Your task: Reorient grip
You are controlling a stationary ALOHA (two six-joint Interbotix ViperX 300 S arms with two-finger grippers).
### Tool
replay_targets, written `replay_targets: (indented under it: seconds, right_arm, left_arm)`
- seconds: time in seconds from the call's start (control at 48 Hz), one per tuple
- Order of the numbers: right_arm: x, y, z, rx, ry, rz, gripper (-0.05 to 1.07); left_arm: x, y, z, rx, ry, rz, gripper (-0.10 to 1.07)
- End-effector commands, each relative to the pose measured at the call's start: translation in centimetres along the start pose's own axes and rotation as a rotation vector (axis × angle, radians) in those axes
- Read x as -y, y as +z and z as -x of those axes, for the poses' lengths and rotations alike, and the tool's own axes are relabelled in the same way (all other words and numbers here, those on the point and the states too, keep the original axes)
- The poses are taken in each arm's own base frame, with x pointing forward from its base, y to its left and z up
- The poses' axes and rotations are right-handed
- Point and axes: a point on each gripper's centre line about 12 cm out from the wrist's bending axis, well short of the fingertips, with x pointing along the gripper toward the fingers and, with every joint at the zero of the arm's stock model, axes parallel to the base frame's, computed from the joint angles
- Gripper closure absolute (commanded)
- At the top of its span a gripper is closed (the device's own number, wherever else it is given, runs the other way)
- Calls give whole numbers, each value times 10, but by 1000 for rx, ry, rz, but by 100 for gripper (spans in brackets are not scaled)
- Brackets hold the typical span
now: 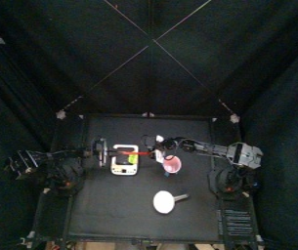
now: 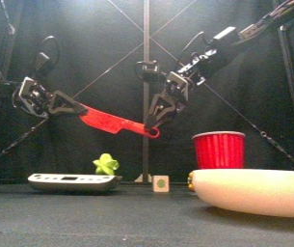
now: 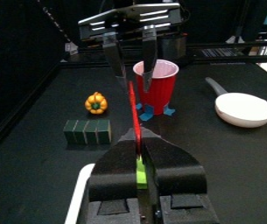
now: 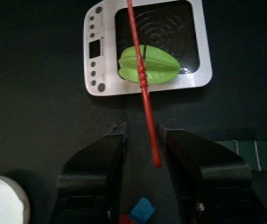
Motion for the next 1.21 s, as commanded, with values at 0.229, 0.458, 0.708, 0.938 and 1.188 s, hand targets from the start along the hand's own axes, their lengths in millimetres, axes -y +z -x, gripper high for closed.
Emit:
replay_targets:
  seconds: [0.229, 0.458, 0.708, 0.938, 1.188]
  right_arm:
    - [3, 14, 5, 39, -15, 6, 53]
    - [1, 20, 20, 65, -19, -5, 66]
    - [-1, 16, 23, 61, -17, -5, 69]
    - [-1, 15, 20, 55, -14, -5, 69]
    - [-3, 10, 19, 44, -10, -7, 69]
  left_arm:
    - [-3, 6, -3, 27, 2, -10, 68]
    - [-2, -2, -1, -20, 13, 3, 68]
    - [-3, -20, 2, -130, 47, 31, 68]
    - [-11, -26, -4, -149, 83, 66, 68]
    - [-16, -36, -11, -181, 80, 87, 68]
